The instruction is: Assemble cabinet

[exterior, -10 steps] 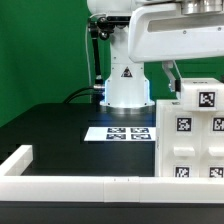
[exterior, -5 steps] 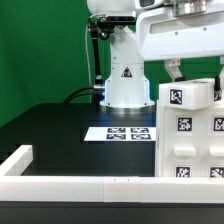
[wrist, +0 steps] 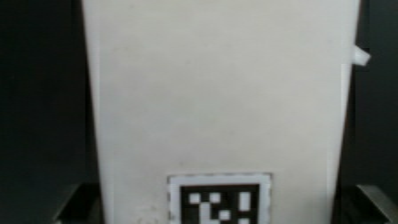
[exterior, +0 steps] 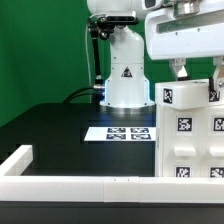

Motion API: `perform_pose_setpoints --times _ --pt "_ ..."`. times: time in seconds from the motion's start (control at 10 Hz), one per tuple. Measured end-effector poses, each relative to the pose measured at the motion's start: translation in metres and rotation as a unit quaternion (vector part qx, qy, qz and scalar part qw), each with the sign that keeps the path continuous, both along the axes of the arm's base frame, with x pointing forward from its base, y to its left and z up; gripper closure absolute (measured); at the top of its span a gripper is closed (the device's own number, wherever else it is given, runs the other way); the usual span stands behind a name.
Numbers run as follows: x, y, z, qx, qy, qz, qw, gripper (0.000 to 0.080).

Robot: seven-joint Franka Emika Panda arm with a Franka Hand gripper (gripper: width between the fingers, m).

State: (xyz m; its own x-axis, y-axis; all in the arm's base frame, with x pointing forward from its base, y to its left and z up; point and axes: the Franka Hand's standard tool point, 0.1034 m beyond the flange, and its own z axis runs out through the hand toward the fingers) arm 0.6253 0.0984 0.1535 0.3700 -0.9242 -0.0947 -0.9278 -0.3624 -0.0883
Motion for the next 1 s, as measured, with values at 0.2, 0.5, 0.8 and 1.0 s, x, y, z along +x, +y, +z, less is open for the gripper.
perform_pose_setpoints --times 0.2,0.5,0.8,1.0 --pt "0.0005 0.001 0.0005 0.035 0.023 -0.159 0.986 0.0246" --pt "0.0026 0.0006 0.0015 0.047 0.029 -0.262 0.964 0.0246" --pt "0.0022 0.0013 0.0008 0.046 0.03 -0.258 0.965 0.0174" --pt "0.0022 0.0061 0.0054 0.048 0.028 -0.253 0.966 0.0153"
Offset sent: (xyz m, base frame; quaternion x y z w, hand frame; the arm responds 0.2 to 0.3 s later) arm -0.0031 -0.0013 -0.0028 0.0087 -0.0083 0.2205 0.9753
